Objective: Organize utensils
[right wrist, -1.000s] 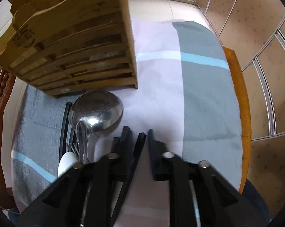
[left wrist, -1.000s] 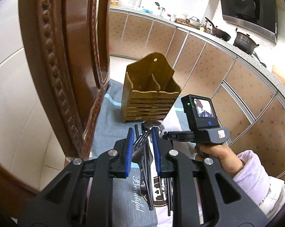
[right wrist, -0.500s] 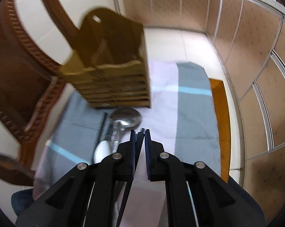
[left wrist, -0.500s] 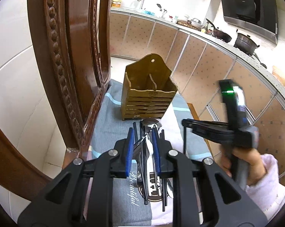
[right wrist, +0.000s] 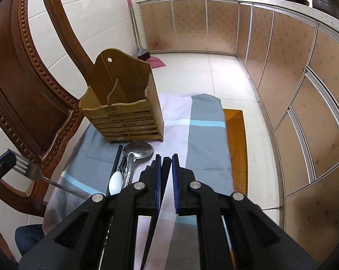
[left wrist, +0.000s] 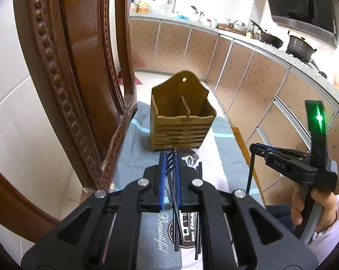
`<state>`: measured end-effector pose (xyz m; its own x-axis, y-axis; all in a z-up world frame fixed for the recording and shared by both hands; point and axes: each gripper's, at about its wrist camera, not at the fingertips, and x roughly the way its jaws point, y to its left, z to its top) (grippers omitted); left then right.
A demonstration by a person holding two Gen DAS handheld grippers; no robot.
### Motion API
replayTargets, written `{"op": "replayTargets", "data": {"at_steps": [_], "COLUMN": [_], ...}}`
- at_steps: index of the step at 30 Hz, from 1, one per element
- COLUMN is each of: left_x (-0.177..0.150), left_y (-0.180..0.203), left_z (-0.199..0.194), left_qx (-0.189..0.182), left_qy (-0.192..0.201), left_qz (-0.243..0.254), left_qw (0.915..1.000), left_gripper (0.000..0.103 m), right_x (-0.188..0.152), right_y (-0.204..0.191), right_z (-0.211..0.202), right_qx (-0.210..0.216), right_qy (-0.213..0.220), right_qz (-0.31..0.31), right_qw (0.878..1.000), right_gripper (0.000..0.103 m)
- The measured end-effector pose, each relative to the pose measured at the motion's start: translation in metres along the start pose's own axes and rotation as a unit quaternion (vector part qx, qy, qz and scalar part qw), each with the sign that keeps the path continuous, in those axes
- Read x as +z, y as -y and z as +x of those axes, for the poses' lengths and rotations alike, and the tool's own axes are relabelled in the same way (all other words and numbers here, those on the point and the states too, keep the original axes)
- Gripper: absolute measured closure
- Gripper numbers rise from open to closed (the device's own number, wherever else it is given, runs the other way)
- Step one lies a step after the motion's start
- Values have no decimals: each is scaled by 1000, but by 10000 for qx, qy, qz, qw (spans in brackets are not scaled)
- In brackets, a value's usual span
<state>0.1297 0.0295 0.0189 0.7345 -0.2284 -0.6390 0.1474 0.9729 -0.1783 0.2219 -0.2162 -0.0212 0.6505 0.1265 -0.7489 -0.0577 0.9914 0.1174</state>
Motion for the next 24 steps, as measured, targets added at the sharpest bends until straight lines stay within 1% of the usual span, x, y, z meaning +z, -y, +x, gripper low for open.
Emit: {"op": "replayTargets", "data": {"at_steps": [1,6,9,13,15,16,18,19,21,22,24], "left_x": [0,3,9,23,28,29,34,37,48,52,65], "left_y": [1,-1,-5,-7,-4,-3,-2,-3,-1,0,7], "left_z": [0,-8,-18,-32,-37,-40,-46,-49,-60,-64,-71], "left_qx": [88,140,198,208,337,394,376,368,451,509,742], "left_qy": [20,70,238,439,536,603,691,742,1015,1134,1468], "left_qz": [24,-5,-52,-36,68,102,60,26,-22,-19,49], "left_qw": [10000,9999,9995,9988,9980,9973,9969,9966,9938,9922,9864], "left_gripper": [96,97,100,102,102,102,102,102,102,102,102], "right_x": [-2,0,7,21,26,29,34,37,44,50,61], "right_y": [1,2,1,-10,-14,-14,-13,-13,-15,-17,-18], "right_z": [-1,-10,-24,-50,-60,-63,-70,-75,-85,-89,-97], "right_qx": [26,116,132,47,73,105,253,370,474,461,484], "right_qy": [-1,201,468,1107,1322,1395,1604,1791,2202,2391,2593], "right_qz": [14,23,25,-198,-191,-161,-68,-25,-31,-28,52], "right_qw": [10000,9997,9988,9936,9910,9900,9867,9831,9743,9699,9646], "right_gripper": [93,94,95,95,95,95,95,95,95,95,95]}}
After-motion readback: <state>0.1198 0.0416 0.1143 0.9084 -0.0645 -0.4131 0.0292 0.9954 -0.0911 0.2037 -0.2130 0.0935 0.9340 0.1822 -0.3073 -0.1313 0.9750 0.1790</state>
